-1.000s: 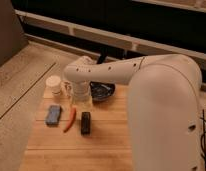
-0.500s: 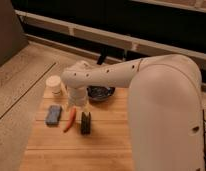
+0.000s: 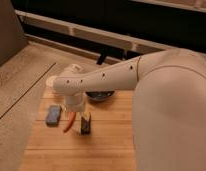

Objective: Place the eraser on the white sponge

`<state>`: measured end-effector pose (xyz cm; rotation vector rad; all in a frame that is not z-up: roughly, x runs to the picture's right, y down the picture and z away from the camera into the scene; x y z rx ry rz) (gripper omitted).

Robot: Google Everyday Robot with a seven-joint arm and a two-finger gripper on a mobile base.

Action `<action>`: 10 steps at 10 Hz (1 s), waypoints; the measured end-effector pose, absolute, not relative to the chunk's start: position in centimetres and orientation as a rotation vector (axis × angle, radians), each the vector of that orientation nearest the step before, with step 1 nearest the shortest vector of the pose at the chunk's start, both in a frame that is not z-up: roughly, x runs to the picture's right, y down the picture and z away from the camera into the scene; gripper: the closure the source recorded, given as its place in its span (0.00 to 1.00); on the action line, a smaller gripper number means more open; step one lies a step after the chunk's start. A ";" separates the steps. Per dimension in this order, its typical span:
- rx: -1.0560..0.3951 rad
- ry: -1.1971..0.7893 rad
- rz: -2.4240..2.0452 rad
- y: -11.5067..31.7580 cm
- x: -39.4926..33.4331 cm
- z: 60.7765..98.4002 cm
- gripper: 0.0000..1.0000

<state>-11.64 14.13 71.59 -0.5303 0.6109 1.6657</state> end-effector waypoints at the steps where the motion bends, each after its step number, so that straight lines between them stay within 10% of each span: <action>1: -0.517 0.626 1.681 14.4 -11.0 71.3 0.35; 10: -0.502 0.646 1.693 14.5 -9.7 72.0 0.35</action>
